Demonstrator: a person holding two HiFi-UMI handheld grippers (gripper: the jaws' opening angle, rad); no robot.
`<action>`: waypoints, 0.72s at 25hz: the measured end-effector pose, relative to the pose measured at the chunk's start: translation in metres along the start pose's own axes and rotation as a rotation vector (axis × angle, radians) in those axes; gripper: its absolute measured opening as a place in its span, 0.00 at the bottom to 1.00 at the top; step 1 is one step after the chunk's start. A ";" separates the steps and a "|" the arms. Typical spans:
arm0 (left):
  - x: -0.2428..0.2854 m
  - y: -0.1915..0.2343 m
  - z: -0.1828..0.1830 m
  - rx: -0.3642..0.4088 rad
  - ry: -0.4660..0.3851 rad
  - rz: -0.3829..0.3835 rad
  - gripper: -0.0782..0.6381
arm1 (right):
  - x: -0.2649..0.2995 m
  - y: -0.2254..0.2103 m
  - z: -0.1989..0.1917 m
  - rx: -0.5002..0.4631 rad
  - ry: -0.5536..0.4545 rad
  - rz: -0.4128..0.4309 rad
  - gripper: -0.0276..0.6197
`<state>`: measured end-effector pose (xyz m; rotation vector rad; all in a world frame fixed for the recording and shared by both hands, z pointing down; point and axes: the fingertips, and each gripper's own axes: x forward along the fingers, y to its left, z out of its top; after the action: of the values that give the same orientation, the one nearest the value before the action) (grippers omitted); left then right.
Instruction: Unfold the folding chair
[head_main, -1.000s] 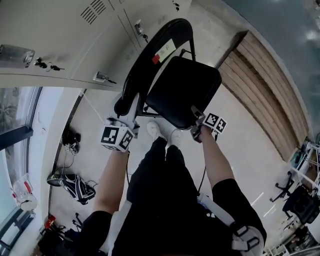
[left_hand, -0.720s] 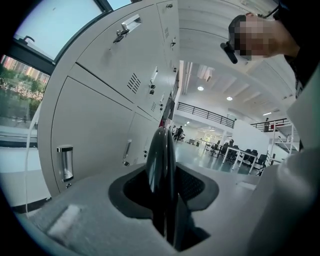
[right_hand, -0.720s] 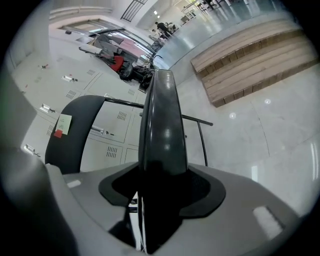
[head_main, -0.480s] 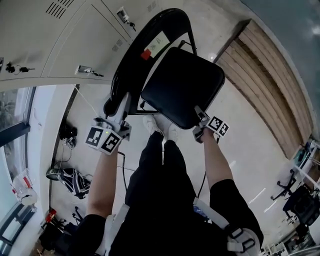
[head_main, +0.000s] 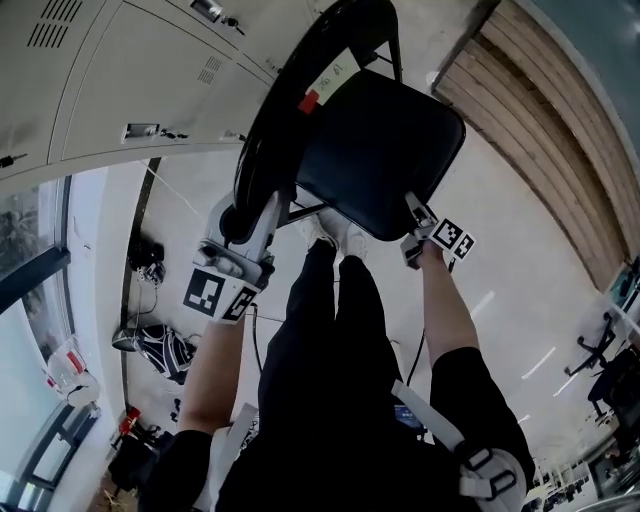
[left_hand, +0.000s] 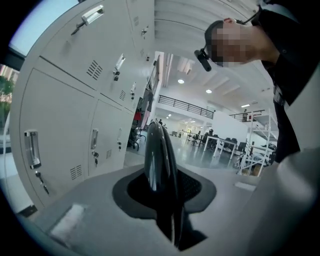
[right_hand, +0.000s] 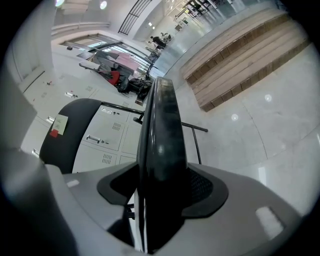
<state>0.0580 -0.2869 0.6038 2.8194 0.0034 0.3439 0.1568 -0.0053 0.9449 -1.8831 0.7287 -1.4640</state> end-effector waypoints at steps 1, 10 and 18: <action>0.000 0.001 0.000 -0.023 -0.007 0.008 0.22 | 0.001 0.001 0.001 0.001 0.000 0.013 0.46; 0.001 0.012 -0.002 -0.035 -0.036 0.053 0.23 | -0.024 -0.004 0.007 -0.179 -0.014 -0.219 0.52; 0.003 0.038 0.002 -0.017 -0.055 0.078 0.24 | -0.020 0.083 0.003 -0.699 -0.006 -0.258 0.12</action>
<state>0.0598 -0.3238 0.6143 2.8166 -0.1204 0.2820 0.1517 -0.0433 0.8689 -2.5795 1.1337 -1.4676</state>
